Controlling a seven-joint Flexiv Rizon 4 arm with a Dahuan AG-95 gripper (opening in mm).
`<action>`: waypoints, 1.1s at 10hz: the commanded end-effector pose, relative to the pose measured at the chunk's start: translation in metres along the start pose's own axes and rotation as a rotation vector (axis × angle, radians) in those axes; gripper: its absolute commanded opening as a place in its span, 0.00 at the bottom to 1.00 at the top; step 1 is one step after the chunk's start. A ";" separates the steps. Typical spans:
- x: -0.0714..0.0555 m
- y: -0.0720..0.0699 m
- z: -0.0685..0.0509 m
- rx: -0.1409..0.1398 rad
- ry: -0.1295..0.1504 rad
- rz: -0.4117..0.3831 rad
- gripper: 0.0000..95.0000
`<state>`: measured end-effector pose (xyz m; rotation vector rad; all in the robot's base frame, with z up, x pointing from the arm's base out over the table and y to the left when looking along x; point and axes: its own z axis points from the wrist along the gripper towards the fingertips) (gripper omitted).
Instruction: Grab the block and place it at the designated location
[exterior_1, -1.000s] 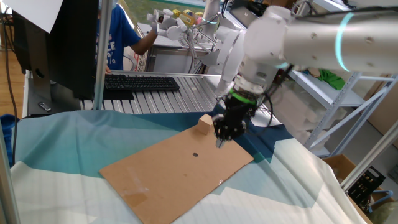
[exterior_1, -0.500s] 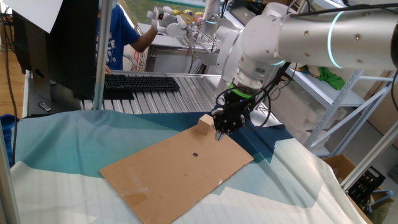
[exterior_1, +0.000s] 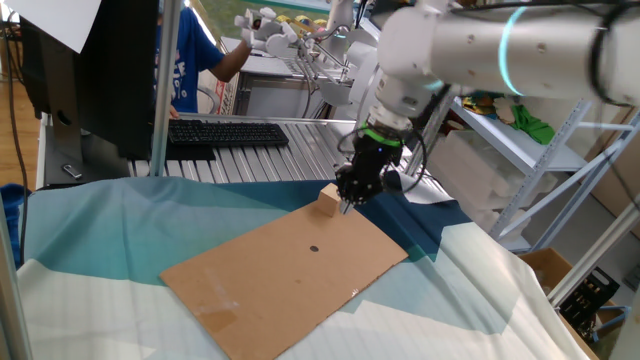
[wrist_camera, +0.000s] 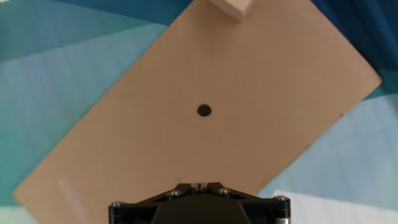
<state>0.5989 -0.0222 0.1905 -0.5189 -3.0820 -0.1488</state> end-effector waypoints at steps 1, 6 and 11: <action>0.002 0.002 0.000 0.002 0.068 0.001 0.00; 0.002 0.002 0.000 0.017 0.055 0.016 0.00; 0.002 0.002 0.000 0.006 0.021 -0.016 0.00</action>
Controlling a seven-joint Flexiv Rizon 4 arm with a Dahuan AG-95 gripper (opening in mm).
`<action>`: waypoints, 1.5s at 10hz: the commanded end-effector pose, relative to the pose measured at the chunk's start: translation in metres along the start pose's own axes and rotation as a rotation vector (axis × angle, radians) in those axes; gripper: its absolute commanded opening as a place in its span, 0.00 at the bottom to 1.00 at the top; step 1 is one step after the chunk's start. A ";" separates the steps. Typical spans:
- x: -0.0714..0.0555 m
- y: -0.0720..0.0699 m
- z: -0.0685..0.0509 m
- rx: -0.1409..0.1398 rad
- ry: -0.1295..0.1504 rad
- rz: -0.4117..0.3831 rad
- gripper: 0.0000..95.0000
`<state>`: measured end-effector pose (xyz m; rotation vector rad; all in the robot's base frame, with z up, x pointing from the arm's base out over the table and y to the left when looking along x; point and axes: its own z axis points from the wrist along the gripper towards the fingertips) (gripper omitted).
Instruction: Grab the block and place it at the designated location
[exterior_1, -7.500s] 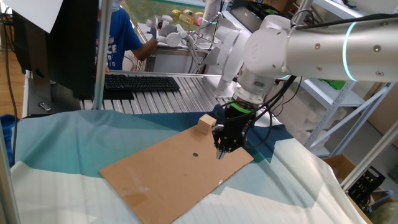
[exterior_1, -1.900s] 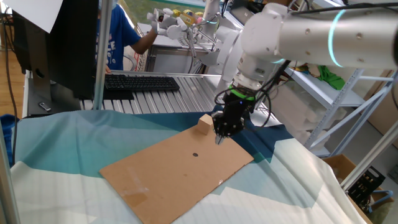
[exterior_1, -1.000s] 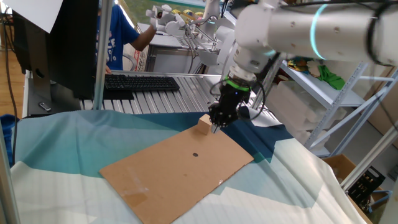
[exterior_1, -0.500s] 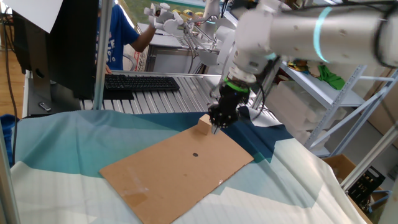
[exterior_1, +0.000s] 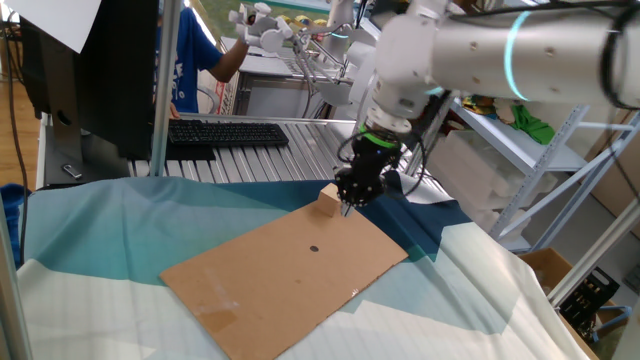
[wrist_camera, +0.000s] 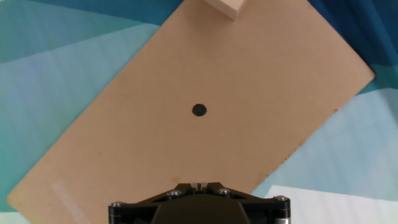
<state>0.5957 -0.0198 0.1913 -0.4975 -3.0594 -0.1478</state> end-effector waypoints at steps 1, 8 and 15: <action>-0.002 0.001 0.000 -0.006 -0.018 -0.008 0.00; -0.002 0.001 0.000 -0.028 -0.107 -0.082 0.00; -0.002 0.001 0.000 -0.037 -0.101 -0.082 0.00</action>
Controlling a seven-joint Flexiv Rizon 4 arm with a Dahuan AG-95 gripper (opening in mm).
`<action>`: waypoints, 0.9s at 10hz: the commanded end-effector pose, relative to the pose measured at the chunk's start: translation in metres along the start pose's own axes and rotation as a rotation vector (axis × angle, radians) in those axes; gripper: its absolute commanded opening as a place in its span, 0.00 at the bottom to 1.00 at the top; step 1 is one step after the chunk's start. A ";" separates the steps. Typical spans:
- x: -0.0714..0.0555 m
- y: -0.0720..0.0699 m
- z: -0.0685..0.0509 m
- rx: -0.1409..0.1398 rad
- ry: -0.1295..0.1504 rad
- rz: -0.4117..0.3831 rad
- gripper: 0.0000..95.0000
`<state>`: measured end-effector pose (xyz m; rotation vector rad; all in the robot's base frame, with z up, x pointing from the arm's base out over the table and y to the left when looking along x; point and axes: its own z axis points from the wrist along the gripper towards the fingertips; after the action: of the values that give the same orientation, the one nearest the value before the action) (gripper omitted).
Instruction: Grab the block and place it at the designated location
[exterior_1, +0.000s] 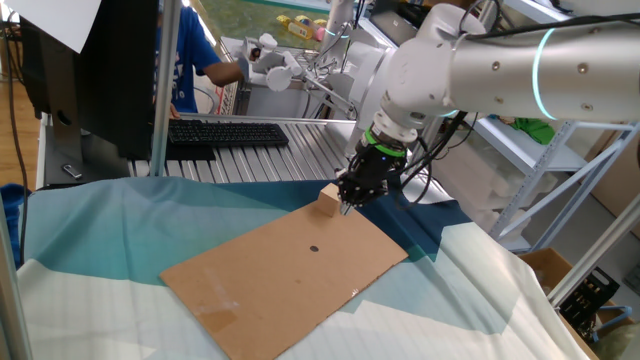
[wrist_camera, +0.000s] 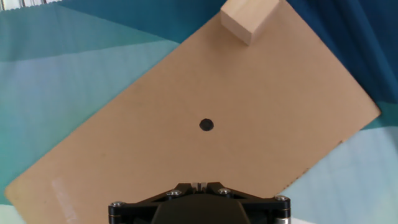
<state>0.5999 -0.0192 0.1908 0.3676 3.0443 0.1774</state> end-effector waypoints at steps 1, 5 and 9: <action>0.002 -0.001 -0.001 -0.019 -0.005 0.013 0.00; -0.018 0.003 0.011 -0.015 -0.033 0.036 0.00; -0.055 0.014 0.016 -0.006 -0.032 0.093 0.00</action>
<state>0.6549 -0.0186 0.1792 0.4938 2.9892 0.1823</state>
